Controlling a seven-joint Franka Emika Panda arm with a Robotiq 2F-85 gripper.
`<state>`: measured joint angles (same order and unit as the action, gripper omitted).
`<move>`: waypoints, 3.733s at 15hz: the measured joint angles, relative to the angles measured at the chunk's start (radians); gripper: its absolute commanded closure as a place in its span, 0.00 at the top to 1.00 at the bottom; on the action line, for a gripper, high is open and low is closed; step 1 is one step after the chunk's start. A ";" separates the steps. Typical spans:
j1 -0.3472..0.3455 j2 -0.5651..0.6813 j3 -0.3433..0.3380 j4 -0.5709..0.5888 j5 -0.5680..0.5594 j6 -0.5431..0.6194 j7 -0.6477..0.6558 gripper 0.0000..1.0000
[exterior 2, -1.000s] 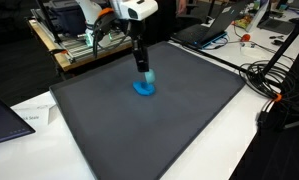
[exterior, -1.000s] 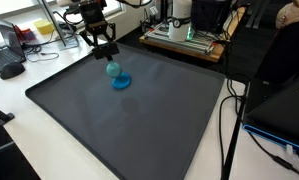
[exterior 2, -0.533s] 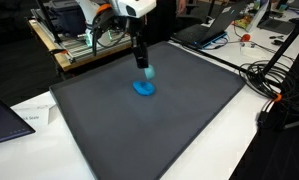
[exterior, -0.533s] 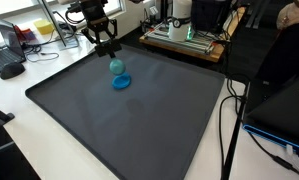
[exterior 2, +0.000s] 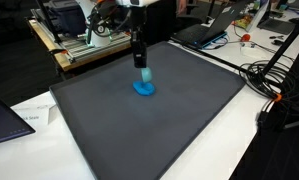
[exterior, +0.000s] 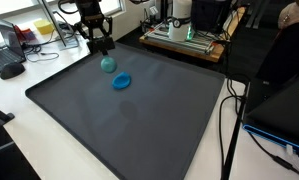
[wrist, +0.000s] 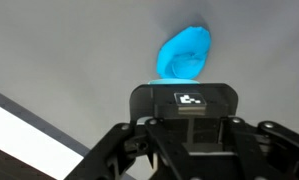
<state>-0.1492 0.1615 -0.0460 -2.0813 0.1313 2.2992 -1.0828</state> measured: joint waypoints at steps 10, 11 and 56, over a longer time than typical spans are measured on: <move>0.092 -0.037 0.012 0.129 -0.239 -0.339 0.354 0.47; 0.098 -0.037 0.017 0.134 -0.240 -0.340 0.377 0.47; 0.520 0.448 0.165 0.429 -0.844 -0.586 1.358 0.22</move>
<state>0.3705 0.6091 0.1193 -1.6527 -0.7126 1.7129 0.2753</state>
